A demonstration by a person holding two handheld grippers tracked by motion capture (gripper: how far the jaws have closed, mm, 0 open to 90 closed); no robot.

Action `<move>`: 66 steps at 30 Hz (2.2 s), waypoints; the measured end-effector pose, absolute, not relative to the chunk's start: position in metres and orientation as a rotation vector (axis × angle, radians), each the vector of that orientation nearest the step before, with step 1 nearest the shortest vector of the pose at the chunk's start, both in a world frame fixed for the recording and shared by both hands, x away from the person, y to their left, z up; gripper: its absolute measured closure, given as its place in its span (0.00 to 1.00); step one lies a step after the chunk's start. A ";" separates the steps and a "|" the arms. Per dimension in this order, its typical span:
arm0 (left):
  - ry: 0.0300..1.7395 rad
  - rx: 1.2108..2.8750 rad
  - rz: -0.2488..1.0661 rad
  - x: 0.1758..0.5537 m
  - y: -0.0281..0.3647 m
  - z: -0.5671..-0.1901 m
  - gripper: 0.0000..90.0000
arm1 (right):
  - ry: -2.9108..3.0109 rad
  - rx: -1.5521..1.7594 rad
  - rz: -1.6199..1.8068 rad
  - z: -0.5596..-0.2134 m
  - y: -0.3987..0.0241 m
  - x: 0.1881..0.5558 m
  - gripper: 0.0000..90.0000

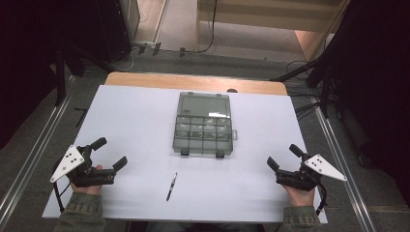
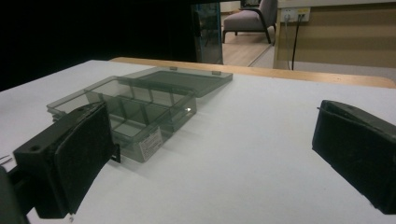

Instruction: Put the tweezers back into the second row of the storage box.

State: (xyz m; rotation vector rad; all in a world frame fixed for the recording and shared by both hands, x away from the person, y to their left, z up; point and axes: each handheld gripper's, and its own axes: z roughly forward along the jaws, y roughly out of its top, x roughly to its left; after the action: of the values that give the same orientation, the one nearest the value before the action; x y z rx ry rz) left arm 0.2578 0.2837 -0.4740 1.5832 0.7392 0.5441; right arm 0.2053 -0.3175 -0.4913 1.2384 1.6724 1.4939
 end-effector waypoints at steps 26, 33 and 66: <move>0.743 1.579 0.539 0.257 0.283 -0.474 0.00 | 1.826 1.183 1.467 -0.479 -0.299 0.208 0.00; 0.745 1.575 0.538 0.258 0.283 -0.474 0.00 | 1.894 1.158 1.456 -0.475 -0.290 0.211 0.00; 0.748 1.571 0.535 0.258 0.283 -0.474 0.00 | 2.194 0.998 1.333 -0.467 -0.234 0.230 0.00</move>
State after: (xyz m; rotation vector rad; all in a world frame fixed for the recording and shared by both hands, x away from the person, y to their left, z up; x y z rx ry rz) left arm 0.2580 0.2826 -0.4744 1.5709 0.7477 0.5345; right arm 0.2297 -0.2340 -0.4675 0.9978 2.1945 1.3332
